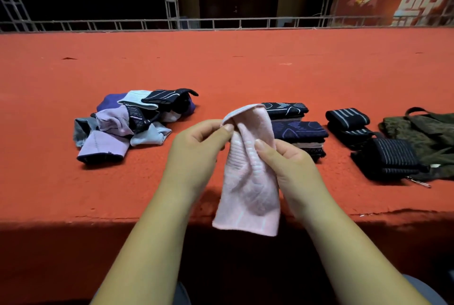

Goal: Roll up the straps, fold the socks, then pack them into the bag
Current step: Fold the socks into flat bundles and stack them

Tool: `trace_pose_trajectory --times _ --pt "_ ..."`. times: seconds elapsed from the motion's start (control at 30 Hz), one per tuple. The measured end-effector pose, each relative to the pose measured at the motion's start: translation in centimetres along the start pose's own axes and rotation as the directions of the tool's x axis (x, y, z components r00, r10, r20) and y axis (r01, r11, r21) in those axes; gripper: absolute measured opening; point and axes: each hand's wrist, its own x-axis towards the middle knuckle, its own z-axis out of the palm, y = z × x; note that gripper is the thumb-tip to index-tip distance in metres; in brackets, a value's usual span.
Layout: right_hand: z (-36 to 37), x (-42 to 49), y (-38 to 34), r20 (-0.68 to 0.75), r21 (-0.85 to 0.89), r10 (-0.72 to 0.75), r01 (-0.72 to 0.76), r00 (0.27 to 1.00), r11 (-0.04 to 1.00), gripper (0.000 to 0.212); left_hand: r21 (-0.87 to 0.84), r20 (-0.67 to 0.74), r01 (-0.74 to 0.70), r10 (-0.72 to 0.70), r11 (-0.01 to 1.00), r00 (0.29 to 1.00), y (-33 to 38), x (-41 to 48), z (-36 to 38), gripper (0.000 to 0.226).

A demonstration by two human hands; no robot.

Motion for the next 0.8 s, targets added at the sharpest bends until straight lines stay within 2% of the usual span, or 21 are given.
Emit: trace_pose_trajectory --times 0.13,0.27,0.33,0.43,0.53,0.63,0.73,0.8 --pt "-1.0 -0.2 0.4 0.088 -0.022 0.137 -0.136 0.987 0.991 0.036 -0.168 0.096 0.124 -0.109 0.978 0.989 -2.5 0.8 -1.7 0.019" --pt "-1.5 -0.4 0.6 0.176 -0.008 0.257 -0.26 0.95 0.966 0.024 -0.284 0.113 0.138 -0.109 0.949 0.988 -4.1 0.6 -2.6 0.017" --pt "-1.6 -0.6 0.8 0.243 -0.021 0.284 -0.288 0.927 0.957 0.025 -0.352 0.157 0.152 -0.102 0.924 0.982 -4.3 0.1 -2.7 0.021" --pt "-1.3 -0.8 1.0 0.323 0.008 0.293 -0.312 0.9 0.95 0.04 -0.396 0.285 0.217 -0.106 0.892 0.953 -4.1 -0.7 -2.5 0.028" --pt "-0.9 -0.6 1.5 0.324 0.059 0.276 -0.31 0.905 0.949 0.038 -0.4 0.372 0.285 -0.13 0.871 0.919 -3.9 -0.9 -2.5 0.031" --pt "-1.0 -0.5 2.1 0.305 0.023 0.248 -0.268 0.919 0.963 0.043 -0.459 0.34 0.3 -0.147 0.837 0.929 -4.2 -0.6 -2.6 0.025" --pt "-1.0 -0.3 2.1 0.249 -0.072 0.204 -0.192 0.947 0.979 0.02 -0.562 0.239 0.293 -0.187 0.773 0.953 -4.6 -0.1 -2.7 0.015" --pt "-0.8 -0.2 2.1 0.213 -0.109 0.168 -0.148 0.962 0.983 0.021 -0.502 0.205 0.28 -0.202 0.818 0.958 -4.9 0.0 -2.6 0.016"
